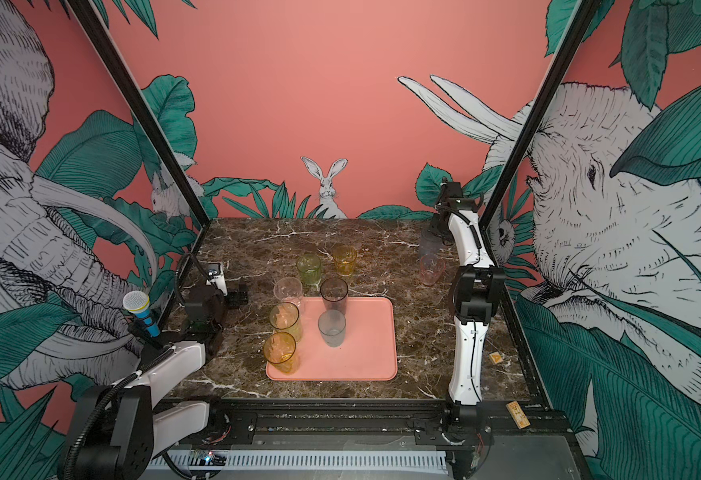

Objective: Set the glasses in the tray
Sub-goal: 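Lower the right gripper and grasp the clear blue-rimmed glass, then lift the clear blue-rimmed glass with the right gripper and carry it toward the tray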

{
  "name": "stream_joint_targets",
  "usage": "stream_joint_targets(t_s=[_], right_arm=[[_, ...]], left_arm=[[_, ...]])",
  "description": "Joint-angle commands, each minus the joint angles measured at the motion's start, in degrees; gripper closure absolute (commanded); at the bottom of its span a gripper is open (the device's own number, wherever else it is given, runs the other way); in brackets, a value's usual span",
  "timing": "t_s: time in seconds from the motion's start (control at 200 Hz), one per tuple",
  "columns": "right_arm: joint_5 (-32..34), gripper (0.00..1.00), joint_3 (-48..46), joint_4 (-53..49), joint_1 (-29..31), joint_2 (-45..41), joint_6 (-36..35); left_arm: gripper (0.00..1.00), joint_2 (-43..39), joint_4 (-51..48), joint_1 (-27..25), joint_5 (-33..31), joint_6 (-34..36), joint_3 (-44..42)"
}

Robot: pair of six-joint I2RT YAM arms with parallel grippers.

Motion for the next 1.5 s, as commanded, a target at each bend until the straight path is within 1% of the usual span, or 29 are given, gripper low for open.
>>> stream_joint_targets(t_s=[0.0, 0.45, 0.73, 0.865, 1.066, 1.191, 1.496], right_arm=[[-0.85, 0.59, 1.72, -0.27, -0.46, 0.91, 0.49], [-0.92, 0.74, 1.86, 0.00, -0.81, 2.62, 0.60], [-0.62, 0.91, 2.89, -0.95, -0.94, 2.32, 0.08], [-0.69, 0.97, 3.26, -1.28, -0.99, 1.09, -0.10], [-0.84, 1.00, 3.41, -1.89, -0.93, -1.59, -0.19], [-1.12, 1.00, 3.35, -2.65, -0.90, -3.68, -0.32], [-1.94, 1.00, 2.86, -6.55, 0.19, -10.37, -1.05]], left_arm=[[0.00, -1.25, -0.66, -0.09, -0.58, -0.17, 0.88], [0.00, -0.79, -0.29, -0.10, -0.22, -0.24, 0.91], [0.00, -0.68, -0.46, -0.10, 0.25, -0.41, 1.11], [0.00, -0.67, -0.29, -0.02, 0.54, -0.58, 1.11], [0.00, -0.81, -0.51, -0.09, 0.56, -0.99, 0.92], [0.00, -1.17, -0.97, -0.08, 0.46, -1.31, 0.93], [0.00, -3.02, -5.56, -0.15, -0.14, -2.02, 2.38]])
